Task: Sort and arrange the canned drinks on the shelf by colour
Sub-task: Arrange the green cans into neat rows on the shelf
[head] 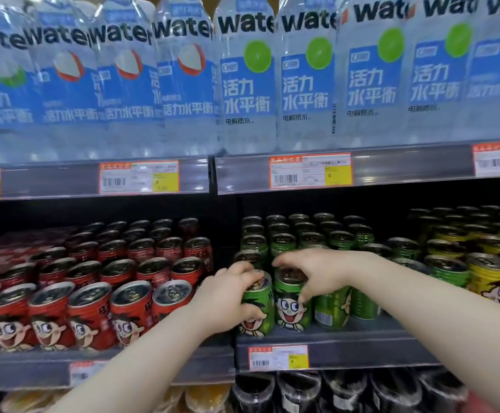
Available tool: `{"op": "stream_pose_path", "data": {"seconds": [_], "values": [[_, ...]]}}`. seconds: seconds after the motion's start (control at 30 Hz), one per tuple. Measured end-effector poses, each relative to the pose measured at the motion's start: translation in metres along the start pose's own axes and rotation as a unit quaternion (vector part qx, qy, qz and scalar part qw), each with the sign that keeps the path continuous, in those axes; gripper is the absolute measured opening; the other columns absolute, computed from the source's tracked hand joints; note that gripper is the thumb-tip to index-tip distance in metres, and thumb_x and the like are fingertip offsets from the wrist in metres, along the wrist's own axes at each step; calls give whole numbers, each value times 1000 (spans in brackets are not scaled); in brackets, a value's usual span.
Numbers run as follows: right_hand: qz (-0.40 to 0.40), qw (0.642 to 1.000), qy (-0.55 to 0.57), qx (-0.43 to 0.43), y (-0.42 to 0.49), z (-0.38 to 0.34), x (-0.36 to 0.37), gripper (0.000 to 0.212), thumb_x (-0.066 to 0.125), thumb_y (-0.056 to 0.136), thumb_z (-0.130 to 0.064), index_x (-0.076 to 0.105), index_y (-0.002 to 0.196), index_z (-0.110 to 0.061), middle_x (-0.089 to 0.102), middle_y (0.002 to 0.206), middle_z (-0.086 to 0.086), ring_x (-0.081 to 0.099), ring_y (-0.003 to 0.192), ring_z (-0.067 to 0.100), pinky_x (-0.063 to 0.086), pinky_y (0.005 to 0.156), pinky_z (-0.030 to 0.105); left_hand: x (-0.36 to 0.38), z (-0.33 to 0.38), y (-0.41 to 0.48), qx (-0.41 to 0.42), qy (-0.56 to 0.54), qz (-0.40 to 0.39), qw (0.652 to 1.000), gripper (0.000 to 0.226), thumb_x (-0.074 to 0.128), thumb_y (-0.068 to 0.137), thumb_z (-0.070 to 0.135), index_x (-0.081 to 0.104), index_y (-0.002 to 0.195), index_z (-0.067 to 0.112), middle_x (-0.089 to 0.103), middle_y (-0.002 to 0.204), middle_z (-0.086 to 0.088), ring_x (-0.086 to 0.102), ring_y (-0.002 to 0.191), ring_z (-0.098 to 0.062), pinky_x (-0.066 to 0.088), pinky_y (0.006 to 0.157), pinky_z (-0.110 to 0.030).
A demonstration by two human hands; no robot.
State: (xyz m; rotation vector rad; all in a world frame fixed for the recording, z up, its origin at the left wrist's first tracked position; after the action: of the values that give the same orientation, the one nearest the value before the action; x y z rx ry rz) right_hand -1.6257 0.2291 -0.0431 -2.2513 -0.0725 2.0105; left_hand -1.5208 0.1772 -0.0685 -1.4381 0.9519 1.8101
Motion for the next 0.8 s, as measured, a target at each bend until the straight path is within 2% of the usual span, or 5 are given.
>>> {"op": "stream_pose_path", "data": {"seconds": [0.2,0.47,0.63,0.7,0.8], "values": [[-7,999,37,6,-4,4,-1,74,72,77,-24,33,140,-34,40,143,-9,39,129,12,33,104,25,12,-6,-2,12,-107,2,994,74,65,82,39,25,144,37,14,152,12,30,136,-18,32,109,-35],[0,997,56,50,-11,17,8,73,70,79,-37,34,141,-31,38,146,-7,39,130,12,33,106,24,17,-4,-5,26,-122,31,992,77,66,81,37,22,145,36,11,153,10,30,135,-17,32,109,-33],[-21,997,55,58,-16,27,2,80,70,79,-36,26,145,-31,29,152,-6,31,136,14,28,107,23,9,-3,-5,16,-92,34,995,78,66,79,41,23,144,35,15,152,9,34,132,-19,36,106,-37],[-21,997,31,74,-20,41,-2,89,74,76,-33,20,146,-34,23,155,-4,26,139,15,26,112,26,3,0,-4,12,-30,44,999,78,65,76,49,25,143,36,20,150,9,29,132,-19,30,108,-37],[-47,995,-11,83,-27,55,-5,87,74,76,-25,23,145,-37,27,153,-4,30,137,15,27,106,23,-10,13,-1,11,30,88,996,87,61,69,65,25,142,34,23,147,6,19,134,-19,20,111,-38]]}}
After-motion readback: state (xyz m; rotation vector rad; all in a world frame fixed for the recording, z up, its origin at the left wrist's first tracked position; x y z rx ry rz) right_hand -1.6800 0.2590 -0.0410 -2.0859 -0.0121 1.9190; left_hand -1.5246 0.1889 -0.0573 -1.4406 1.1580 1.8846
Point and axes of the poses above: each hand's wrist, its own y-axis towards the middle knuckle, its own x-axis out of the palm, z = x × y, the point moved 9 cm from there along y, towards the middle knuckle
